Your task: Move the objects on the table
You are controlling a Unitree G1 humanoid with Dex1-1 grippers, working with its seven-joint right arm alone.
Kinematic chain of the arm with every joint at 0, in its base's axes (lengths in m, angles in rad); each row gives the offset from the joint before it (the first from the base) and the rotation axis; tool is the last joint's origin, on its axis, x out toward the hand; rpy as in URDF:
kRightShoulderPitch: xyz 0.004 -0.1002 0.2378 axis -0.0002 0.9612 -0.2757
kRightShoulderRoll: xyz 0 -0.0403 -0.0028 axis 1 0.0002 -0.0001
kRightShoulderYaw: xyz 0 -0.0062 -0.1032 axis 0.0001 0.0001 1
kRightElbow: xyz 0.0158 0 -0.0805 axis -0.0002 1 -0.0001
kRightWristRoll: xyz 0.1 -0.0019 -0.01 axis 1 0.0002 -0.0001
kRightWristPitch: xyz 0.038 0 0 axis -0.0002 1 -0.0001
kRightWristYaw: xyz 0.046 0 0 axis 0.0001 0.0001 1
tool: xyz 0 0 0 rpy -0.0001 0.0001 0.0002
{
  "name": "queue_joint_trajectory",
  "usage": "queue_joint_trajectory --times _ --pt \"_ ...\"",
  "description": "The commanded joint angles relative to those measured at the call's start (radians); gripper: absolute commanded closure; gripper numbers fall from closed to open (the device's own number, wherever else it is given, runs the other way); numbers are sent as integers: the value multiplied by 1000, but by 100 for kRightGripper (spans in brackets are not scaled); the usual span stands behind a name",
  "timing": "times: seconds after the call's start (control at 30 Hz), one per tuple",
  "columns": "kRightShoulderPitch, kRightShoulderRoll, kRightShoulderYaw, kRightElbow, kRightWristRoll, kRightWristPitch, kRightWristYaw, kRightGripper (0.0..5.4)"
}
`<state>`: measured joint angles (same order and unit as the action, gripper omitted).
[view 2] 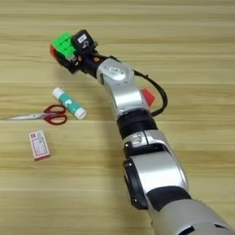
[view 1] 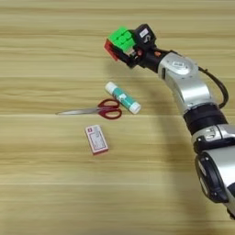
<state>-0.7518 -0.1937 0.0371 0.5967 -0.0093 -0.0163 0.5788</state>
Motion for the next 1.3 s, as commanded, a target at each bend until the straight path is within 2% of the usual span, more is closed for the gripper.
queue_joint_trajectory --times 0.03,0.27,0.4,0.63,0.87,0.93,1.17,1.3 --pt "-58 -13 -4 -96 17 8 -10 207" --pt "-33 -17 2 -178 36 45 21 207" --pt "-9 -33 -7 -283 88 100 82 207" --pt "46 -110 -25 -475 187 196 222 207" --pt "96 -204 -23 -555 247 242 359 207" --pt "106 -224 -21 -563 255 230 396 207" --pt "129 -274 -17 -506 278 100 568 207" --pt "165 -305 18 -500 296 21 718 207"
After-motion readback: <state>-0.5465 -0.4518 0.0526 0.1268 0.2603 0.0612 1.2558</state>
